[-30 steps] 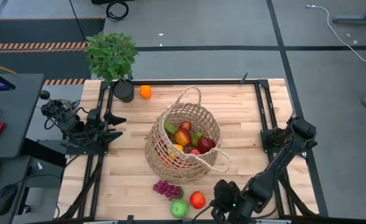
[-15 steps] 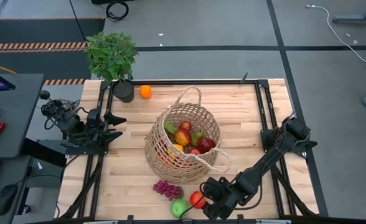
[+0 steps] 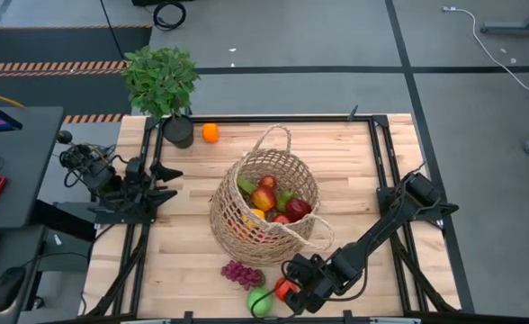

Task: Build produce basket
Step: Put the apple into the basket

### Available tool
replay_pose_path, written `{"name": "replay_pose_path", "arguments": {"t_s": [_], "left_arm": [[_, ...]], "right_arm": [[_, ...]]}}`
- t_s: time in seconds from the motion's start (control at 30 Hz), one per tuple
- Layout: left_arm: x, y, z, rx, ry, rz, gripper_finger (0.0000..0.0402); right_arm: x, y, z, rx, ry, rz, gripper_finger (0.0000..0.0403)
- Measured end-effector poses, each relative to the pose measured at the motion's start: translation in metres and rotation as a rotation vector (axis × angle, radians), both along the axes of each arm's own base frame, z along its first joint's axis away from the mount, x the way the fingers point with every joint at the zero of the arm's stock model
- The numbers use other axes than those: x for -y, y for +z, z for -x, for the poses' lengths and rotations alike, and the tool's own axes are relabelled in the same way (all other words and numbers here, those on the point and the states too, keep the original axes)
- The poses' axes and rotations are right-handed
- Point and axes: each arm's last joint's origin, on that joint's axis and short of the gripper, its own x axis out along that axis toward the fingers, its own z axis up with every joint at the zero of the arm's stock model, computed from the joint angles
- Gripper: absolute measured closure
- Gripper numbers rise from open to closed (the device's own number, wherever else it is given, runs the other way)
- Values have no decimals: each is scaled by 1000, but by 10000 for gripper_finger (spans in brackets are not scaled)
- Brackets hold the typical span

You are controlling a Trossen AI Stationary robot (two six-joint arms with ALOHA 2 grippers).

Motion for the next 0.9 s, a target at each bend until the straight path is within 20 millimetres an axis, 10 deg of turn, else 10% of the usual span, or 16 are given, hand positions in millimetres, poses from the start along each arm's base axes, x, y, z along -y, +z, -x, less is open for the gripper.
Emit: {"name": "replay_pose_path", "arguments": {"t_s": [0.9], "left_arm": [[0, 0, 0, -2, 0, -1, 5]], "right_arm": [[-3, -19, -15, 175, 197, 348, 34]]}}
